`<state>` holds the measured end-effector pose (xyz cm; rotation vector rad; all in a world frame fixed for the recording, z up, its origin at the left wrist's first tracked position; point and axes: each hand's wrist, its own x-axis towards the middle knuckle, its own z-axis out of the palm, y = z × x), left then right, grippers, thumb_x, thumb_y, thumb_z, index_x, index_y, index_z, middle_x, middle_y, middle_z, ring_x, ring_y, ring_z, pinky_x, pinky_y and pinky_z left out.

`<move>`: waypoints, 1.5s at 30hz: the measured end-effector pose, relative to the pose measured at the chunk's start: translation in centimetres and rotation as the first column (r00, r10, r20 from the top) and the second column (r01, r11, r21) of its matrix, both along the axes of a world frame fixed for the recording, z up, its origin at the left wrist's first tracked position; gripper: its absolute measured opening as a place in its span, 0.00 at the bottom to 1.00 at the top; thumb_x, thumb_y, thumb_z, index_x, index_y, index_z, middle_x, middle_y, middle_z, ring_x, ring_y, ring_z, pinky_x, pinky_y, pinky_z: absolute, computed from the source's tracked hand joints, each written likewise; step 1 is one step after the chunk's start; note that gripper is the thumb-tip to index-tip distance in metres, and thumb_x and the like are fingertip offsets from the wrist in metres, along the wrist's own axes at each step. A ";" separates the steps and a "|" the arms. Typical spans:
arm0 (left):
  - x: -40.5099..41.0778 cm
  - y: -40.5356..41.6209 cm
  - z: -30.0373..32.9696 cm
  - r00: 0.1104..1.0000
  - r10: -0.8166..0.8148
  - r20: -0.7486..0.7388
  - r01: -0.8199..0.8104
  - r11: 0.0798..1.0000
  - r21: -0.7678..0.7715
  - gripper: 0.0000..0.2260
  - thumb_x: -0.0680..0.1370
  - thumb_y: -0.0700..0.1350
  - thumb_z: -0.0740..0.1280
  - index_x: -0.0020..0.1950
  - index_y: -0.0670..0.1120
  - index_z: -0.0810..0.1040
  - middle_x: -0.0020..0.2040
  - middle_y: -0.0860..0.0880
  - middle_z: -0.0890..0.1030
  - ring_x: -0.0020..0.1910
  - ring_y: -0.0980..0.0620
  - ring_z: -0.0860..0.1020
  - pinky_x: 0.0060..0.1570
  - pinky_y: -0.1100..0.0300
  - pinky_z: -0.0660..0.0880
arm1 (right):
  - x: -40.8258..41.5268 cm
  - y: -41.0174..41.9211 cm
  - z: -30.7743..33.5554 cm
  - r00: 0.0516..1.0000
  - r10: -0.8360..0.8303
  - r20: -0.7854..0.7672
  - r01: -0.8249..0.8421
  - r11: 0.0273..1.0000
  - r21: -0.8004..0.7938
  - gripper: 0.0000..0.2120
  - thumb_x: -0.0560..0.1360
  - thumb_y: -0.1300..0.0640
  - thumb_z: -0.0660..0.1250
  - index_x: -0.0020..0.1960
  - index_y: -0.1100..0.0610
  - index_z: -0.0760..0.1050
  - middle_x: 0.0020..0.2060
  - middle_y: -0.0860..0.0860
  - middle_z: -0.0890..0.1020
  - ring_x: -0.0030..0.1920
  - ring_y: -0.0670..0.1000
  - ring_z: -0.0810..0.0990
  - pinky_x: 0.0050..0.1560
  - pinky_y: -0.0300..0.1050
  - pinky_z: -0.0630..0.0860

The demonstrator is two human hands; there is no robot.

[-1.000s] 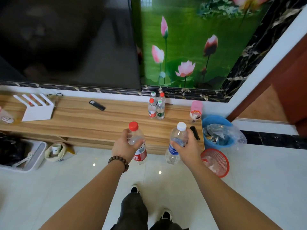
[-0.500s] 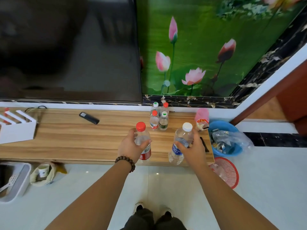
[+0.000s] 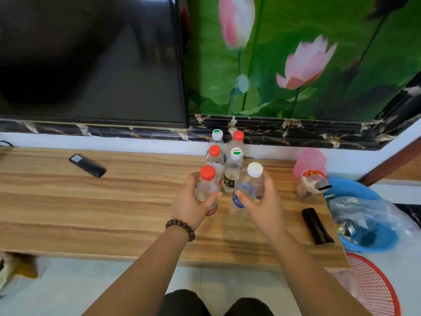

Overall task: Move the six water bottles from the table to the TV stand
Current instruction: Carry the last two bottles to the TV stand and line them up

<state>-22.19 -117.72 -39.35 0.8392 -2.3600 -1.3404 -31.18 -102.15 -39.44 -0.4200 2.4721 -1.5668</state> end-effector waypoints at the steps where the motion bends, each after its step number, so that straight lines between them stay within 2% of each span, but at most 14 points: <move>1: -0.5 -0.3 -1.7 1.000 -0.002 -0.024 0.002 1.000 0.002 0.28 0.68 0.56 0.75 0.64 0.51 0.69 0.57 0.54 0.79 0.55 0.54 0.77 0.49 0.58 0.74 | -0.4 -0.4 -1.7 1.000 0.004 -0.020 -0.004 1.000 -0.002 0.39 0.64 0.44 0.74 0.70 0.44 0.61 0.65 0.46 0.74 0.65 0.49 0.74 0.64 0.54 0.73; 6: -1.6 -1.0 -8.5 0.991 -0.004 -0.135 0.003 1.000 -0.006 0.33 0.66 0.62 0.73 0.66 0.51 0.69 0.60 0.54 0.77 0.59 0.56 0.76 0.56 0.56 0.75 | -1.4 -1.5 -7.9 0.990 0.033 -0.137 -0.040 0.998 -0.046 0.36 0.66 0.53 0.77 0.70 0.49 0.64 0.63 0.48 0.74 0.63 0.48 0.73 0.63 0.51 0.74; 11: -2.4 -1.1 -10.5 0.974 -0.003 -0.227 0.006 1.000 0.013 0.33 0.65 0.62 0.73 0.65 0.54 0.67 0.60 0.54 0.76 0.59 0.55 0.76 0.56 0.49 0.76 | -1.6 -2.0 -9.7 0.979 -0.004 -0.204 -0.022 0.992 -0.127 0.37 0.63 0.46 0.75 0.66 0.33 0.59 0.64 0.46 0.73 0.65 0.48 0.73 0.64 0.51 0.73; 15: -2.6 -1.2 -11.2 0.970 -0.005 -0.245 0.002 1.000 -0.011 0.35 0.64 0.63 0.72 0.66 0.53 0.66 0.60 0.53 0.76 0.59 0.56 0.76 0.56 0.50 0.77 | -1.8 -1.9 -10.5 0.964 0.017 -0.266 -0.046 0.994 -0.101 0.40 0.64 0.53 0.78 0.69 0.39 0.60 0.65 0.44 0.73 0.66 0.46 0.72 0.64 0.53 0.73; 20: -2.9 -0.9 -11.6 0.961 -0.014 -0.277 0.006 1.000 -0.028 0.33 0.64 0.62 0.73 0.65 0.56 0.66 0.57 0.56 0.77 0.56 0.59 0.77 0.53 0.50 0.78 | -2.0 -1.8 -10.8 0.953 0.013 -0.301 -0.042 0.995 -0.089 0.45 0.64 0.54 0.78 0.64 0.25 0.54 0.63 0.36 0.70 0.65 0.45 0.71 0.62 0.53 0.74; 25: -3.0 -0.7 -11.4 0.956 0.006 -0.294 -0.001 1.000 0.016 0.38 0.63 0.62 0.74 0.68 0.54 0.64 0.55 0.65 0.74 0.55 0.65 0.76 0.55 0.53 0.78 | -1.9 -1.9 -11.5 0.971 -0.011 -0.238 -0.020 0.992 -0.125 0.47 0.61 0.47 0.78 0.73 0.41 0.56 0.69 0.44 0.71 0.69 0.47 0.70 0.60 0.55 0.76; 27: -3.0 -0.7 -11.4 0.961 0.008 -0.277 0.009 0.998 0.059 0.45 0.62 0.59 0.77 0.73 0.53 0.59 0.55 0.64 0.73 0.55 0.64 0.75 0.57 0.55 0.77 | -2.0 -2.0 -11.5 0.978 -0.021 -0.207 -0.010 0.989 -0.147 0.49 0.60 0.43 0.77 0.74 0.41 0.54 0.68 0.46 0.71 0.68 0.47 0.71 0.60 0.55 0.76; 30: -2.9 -0.8 -12.0 0.960 0.011 -0.280 0.023 0.993 0.117 0.55 0.58 0.62 0.78 0.76 0.54 0.51 0.61 0.54 0.74 0.62 0.57 0.75 0.61 0.54 0.75 | -2.1 -1.7 -11.6 0.985 0.001 -0.174 -0.028 0.988 -0.154 0.52 0.58 0.41 0.77 0.74 0.39 0.50 0.69 0.47 0.71 0.69 0.46 0.69 0.64 0.57 0.73; 34: -2.0 -0.7 -13.3 0.958 0.010 -0.286 0.033 0.989 0.146 0.58 0.56 0.65 0.78 0.78 0.54 0.48 0.69 0.51 0.70 0.68 0.57 0.70 0.65 0.52 0.72 | -1.5 -0.8 -12.4 0.990 0.071 -0.123 -0.088 0.987 -0.134 0.56 0.58 0.38 0.78 0.75 0.39 0.46 0.71 0.41 0.65 0.72 0.42 0.63 0.69 0.57 0.68; 36: -1.5 -0.6 -14.1 0.958 -0.001 -0.286 0.050 0.985 0.165 0.57 0.57 0.60 0.80 0.77 0.54 0.49 0.71 0.52 0.69 0.70 0.57 0.69 0.66 0.49 0.72 | -0.9 -0.5 -13.2 0.992 0.087 -0.096 -0.098 0.989 -0.108 0.57 0.56 0.35 0.77 0.74 0.34 0.43 0.74 0.42 0.62 0.74 0.45 0.61 0.70 0.58 0.66; 38: -0.8 -0.4 -14.8 0.964 -0.007 -0.267 0.052 0.985 0.163 0.53 0.59 0.54 0.81 0.76 0.55 0.53 0.69 0.57 0.71 0.68 0.59 0.70 0.65 0.56 0.72 | -0.5 -0.3 -14.3 0.994 0.084 -0.066 -0.089 0.992 -0.091 0.58 0.55 0.33 0.76 0.73 0.33 0.43 0.76 0.44 0.59 0.75 0.47 0.60 0.71 0.59 0.65; 40: -0.5 -0.1 -15.4 0.974 0.013 -0.224 0.023 0.987 0.156 0.44 0.62 0.47 0.81 0.71 0.54 0.60 0.63 0.62 0.73 0.64 0.59 0.74 0.61 0.62 0.73 | -0.5 -0.3 -15.4 0.996 0.077 -0.050 -0.081 0.992 -0.093 0.56 0.56 0.37 0.78 0.75 0.39 0.49 0.74 0.45 0.63 0.74 0.49 0.63 0.70 0.59 0.67; 43: -0.6 0.0 -16.0 0.986 0.037 -0.163 -0.016 0.992 0.126 0.32 0.66 0.43 0.79 0.63 0.54 0.66 0.56 0.59 0.77 0.58 0.57 0.78 0.57 0.61 0.76 | -0.3 -0.5 -16.5 0.998 -0.002 -0.068 -0.005 0.995 -0.100 0.40 0.63 0.49 0.79 0.70 0.45 0.62 0.64 0.46 0.74 0.64 0.49 0.74 0.63 0.57 0.74; 45: -0.9 0.0 -16.1 0.988 0.037 -0.149 -0.018 0.992 0.127 0.29 0.66 0.43 0.79 0.62 0.51 0.68 0.57 0.56 0.79 0.55 0.59 0.78 0.56 0.61 0.77 | -0.1 -0.7 -16.8 0.995 -0.053 -0.080 0.046 0.995 -0.089 0.33 0.67 0.55 0.77 0.66 0.46 0.66 0.58 0.46 0.76 0.59 0.48 0.77 0.60 0.56 0.76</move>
